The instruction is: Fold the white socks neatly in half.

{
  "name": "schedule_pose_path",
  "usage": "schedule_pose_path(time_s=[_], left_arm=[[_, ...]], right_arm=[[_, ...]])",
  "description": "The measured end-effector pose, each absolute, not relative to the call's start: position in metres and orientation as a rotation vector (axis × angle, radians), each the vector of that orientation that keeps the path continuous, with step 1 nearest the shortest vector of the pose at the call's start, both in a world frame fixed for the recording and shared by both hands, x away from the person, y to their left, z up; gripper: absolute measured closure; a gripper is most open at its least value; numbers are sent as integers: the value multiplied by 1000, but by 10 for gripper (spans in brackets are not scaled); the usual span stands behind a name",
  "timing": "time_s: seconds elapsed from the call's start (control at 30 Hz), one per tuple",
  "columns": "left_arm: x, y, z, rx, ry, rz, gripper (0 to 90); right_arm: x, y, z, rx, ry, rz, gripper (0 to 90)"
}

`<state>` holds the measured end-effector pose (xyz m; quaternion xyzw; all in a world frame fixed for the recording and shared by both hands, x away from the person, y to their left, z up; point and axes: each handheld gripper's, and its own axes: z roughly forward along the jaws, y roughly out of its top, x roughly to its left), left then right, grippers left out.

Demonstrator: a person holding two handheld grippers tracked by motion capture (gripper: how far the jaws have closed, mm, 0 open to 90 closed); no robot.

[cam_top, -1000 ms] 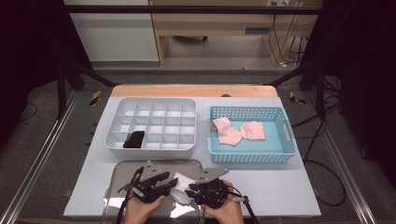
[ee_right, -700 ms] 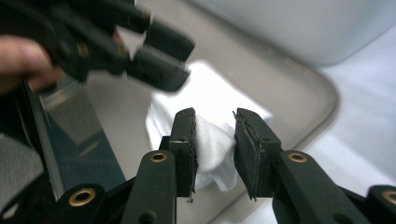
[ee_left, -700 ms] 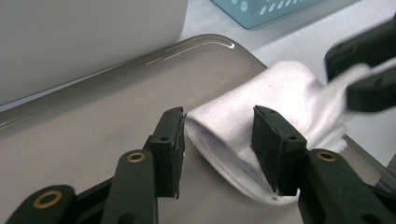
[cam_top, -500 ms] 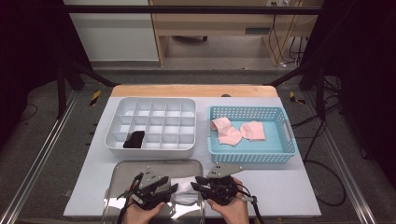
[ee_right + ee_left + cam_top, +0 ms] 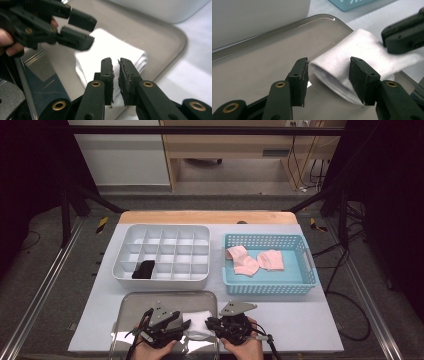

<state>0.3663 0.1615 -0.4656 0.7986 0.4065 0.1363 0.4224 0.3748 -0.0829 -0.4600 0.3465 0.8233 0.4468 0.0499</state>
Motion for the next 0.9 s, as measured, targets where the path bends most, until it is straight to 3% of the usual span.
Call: schedule_pose_path(time_s=[0.33, 0.9], left_arm=[[367, 167, -465, 1964, 1042, 306, 402], [368, 162, -475, 1946, 1036, 103, 249]], right_arm=[[372, -89, -460, 1024, 2524, 1359, 800], [369, -89, -464, 1027, 2541, 1329, 803]])
